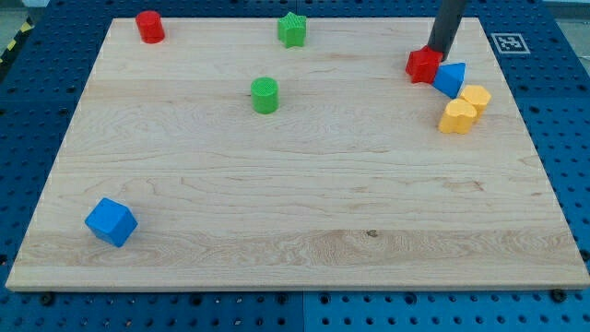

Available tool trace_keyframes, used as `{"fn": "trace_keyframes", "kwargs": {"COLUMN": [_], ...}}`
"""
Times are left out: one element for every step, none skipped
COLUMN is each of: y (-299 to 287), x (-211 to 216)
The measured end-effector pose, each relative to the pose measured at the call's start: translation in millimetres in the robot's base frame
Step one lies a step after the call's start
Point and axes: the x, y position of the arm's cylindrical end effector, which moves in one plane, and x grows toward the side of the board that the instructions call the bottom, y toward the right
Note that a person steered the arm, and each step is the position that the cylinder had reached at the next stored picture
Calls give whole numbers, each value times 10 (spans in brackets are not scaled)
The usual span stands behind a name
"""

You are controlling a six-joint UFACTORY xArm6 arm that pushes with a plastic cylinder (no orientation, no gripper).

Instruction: Nudge the yellow hexagon right a bit

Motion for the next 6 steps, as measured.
{"fn": "trace_keyframes", "kwargs": {"y": [-346,-567,-485,-328,-250,-130], "x": [170,368,516,742,838,838]}}
